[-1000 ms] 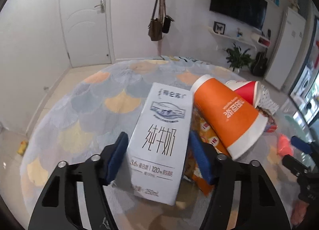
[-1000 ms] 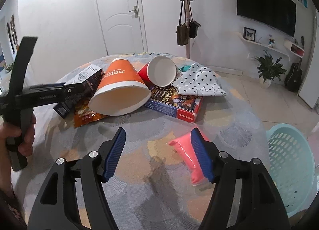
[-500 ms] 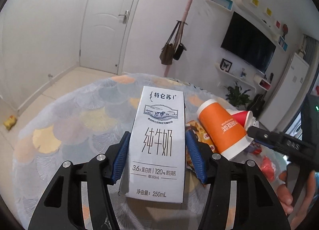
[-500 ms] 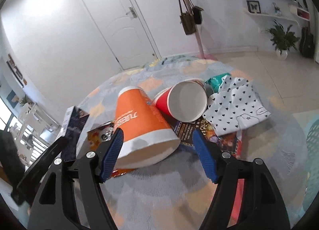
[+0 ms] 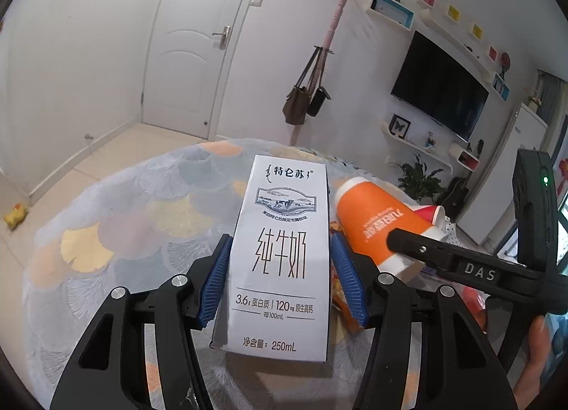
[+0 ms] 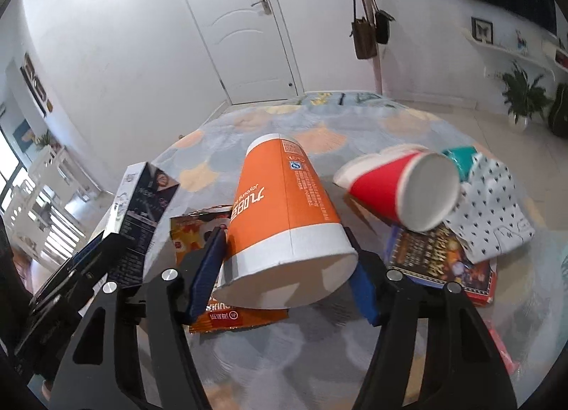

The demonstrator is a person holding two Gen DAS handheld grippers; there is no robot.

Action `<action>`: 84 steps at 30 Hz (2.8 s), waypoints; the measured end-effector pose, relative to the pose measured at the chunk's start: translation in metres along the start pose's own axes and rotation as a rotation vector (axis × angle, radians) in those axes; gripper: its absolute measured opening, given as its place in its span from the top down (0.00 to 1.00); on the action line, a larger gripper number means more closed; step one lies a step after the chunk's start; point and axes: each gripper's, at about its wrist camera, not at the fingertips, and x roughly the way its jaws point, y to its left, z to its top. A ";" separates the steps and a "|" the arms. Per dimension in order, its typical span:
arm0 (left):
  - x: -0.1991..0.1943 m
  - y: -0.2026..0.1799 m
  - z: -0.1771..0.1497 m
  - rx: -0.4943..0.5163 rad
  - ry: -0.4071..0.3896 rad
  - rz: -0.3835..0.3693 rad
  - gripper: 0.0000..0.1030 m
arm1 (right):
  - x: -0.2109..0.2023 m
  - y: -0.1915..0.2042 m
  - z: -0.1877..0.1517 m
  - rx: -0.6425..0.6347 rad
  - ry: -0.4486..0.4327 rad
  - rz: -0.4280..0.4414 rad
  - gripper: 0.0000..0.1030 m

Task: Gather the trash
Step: 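Grasp the white milk carton with the left tool while the right tool grasps the orange paper cup, then carry the carton and orange cup over the blue basket and open both tools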

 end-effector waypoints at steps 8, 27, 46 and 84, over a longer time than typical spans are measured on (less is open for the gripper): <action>0.001 0.000 0.000 -0.005 -0.007 -0.004 0.47 | 0.013 -0.001 0.009 0.074 0.043 0.046 0.47; -0.030 -0.067 0.021 0.054 -0.104 -0.167 0.48 | -0.117 -0.031 -0.004 0.072 -0.197 -0.002 0.65; 0.001 -0.267 0.002 0.223 -0.044 -0.400 0.48 | -0.256 -0.185 -0.056 0.240 -0.359 -0.328 0.64; 0.098 -0.356 -0.083 0.331 0.331 -0.511 0.34 | -0.220 -0.347 -0.163 0.544 -0.091 -0.491 0.47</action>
